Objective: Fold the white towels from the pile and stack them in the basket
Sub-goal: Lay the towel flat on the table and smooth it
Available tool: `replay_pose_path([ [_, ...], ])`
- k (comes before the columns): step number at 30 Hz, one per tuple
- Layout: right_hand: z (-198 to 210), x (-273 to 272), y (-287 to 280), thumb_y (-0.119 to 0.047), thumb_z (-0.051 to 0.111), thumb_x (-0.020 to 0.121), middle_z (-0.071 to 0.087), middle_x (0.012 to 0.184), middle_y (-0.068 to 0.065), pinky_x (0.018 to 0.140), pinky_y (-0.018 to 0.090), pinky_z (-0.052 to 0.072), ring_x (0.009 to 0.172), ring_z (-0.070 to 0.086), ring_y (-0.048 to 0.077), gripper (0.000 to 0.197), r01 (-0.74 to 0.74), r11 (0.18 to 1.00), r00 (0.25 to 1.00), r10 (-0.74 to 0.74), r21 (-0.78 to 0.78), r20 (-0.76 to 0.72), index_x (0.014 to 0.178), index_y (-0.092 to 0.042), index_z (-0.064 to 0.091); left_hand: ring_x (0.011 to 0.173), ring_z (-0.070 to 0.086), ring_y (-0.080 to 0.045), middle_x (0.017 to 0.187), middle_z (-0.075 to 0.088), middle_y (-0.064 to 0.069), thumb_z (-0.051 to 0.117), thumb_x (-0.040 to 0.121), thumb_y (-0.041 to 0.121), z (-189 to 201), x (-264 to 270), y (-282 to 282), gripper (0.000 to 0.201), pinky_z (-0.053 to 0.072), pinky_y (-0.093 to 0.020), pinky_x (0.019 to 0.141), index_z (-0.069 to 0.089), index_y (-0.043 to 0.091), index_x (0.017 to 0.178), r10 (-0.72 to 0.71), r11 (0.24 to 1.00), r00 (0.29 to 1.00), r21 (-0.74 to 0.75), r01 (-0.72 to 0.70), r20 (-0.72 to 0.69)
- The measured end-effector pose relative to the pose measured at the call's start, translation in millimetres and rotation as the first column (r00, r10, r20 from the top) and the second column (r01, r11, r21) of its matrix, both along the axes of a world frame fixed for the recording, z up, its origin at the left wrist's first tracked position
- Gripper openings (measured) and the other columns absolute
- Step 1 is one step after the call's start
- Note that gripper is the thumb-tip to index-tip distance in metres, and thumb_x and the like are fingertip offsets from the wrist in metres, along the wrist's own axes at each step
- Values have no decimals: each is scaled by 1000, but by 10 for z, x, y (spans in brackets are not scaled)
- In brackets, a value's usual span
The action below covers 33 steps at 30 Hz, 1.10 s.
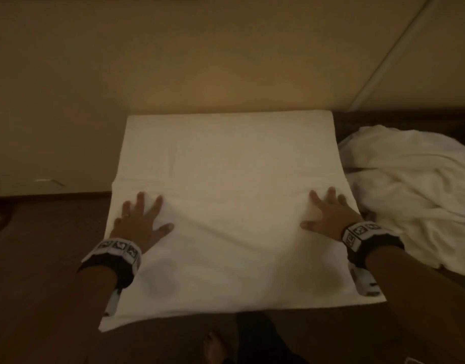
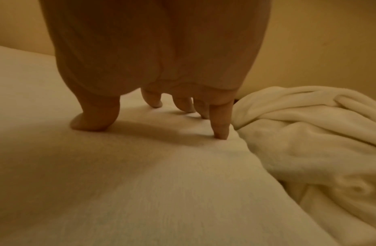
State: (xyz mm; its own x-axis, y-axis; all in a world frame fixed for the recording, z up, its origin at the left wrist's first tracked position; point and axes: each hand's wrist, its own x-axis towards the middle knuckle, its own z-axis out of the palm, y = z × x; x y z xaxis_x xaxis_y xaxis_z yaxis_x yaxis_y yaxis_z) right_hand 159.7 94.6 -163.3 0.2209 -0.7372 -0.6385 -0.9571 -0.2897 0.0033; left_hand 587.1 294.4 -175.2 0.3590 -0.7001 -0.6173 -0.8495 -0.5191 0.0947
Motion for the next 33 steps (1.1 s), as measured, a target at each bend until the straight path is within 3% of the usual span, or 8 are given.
replay_pose_path([
  [8, -45, 260, -859, -79, 48, 78, -16, 161, 15, 115, 58, 18, 146, -1, 45, 103, -34, 998, 999, 34, -45, 4, 153, -36, -7, 149, -9, -39, 162, -22, 4, 43, 86, 73, -21, 358, -913, 85, 10, -57, 119, -4, 48, 152, 19, 999, 1000, -41, -19, -5],
  [13, -39, 306, -990, -77, 48, 79, -12, 162, 13, 116, 57, 19, 147, 0, 42, 99, 7, 998, 999, -4, -64, 49, 153, -35, -3, 150, -6, -36, 163, -17, 3, 42, 88, 71, -44, 362, -1068, 83, 12, -57, 120, -2, 44, 153, 31, 997, 999, -74, -29, 25],
  [18, -70, 179, -503, -71, 36, 89, -14, 162, 8, 116, 55, 23, 149, -2, 33, 85, -19, 978, 996, 36, -206, 76, 154, -27, 5, 151, -8, -31, 162, -23, 2, 27, 93, 69, -25, -4, -460, 77, 11, -57, 119, -11, 40, 154, 31, 995, 997, -97, -24, 74],
  [21, -114, 0, 14, -72, 27, 89, -21, 161, 8, 117, 54, 18, 149, -6, 31, 84, -79, 970, 994, 94, -228, 59, 154, -28, -3, 150, -13, -33, 160, -29, 2, 9, 88, 75, -83, -288, 270, 75, 5, -59, 119, -25, 45, 147, 3, 994, 994, -109, 9, 109],
  [24, -161, -224, 561, -78, 18, 85, -26, 159, 7, 118, 54, 12, 149, -10, 31, 86, -108, 967, 992, 121, -231, 43, 152, -33, -13, 149, -15, -33, 160, -29, 4, -4, 81, 81, -158, -463, 883, 78, 2, -58, 120, -27, 45, 146, -19, 986, 993, -163, 38, 114],
  [28, -264, -572, 1103, -85, 7, 79, -31, 157, 9, 119, 55, 3, 147, -19, 33, 88, -126, 973, 991, 133, -195, 23, 145, -39, -29, 150, -9, -35, 163, -21, 1, -1, 77, 84, -199, -557, 1303, 87, 4, -58, 120, -22, 42, 150, -54, 980, 989, -184, 80, 141],
  [30, -265, -711, 1254, -88, 9, 77, -33, 156, 10, 119, 54, 2, 146, -20, 33, 93, -155, 966, 986, 163, -205, 22, 144, -38, -33, 150, -3, -37, 164, -16, -1, 3, 74, 87, -183, -612, 1436, 93, 7, -59, 119, -19, 40, 152, -56, 983, 989, -165, 79, 137],
  [33, -228, -824, 1372, -89, 13, 76, -31, 157, 10, 120, 52, 3, 147, -18, 33, 97, -175, 965, 981, 187, -195, 44, 144, -38, -32, 150, -7, -36, 163, -21, -2, -4, 66, 93, -148, -691, 1607, 102, 5, -59, 119, -24, 39, 150, -59, 986, 988, -143, 79, 141],
])
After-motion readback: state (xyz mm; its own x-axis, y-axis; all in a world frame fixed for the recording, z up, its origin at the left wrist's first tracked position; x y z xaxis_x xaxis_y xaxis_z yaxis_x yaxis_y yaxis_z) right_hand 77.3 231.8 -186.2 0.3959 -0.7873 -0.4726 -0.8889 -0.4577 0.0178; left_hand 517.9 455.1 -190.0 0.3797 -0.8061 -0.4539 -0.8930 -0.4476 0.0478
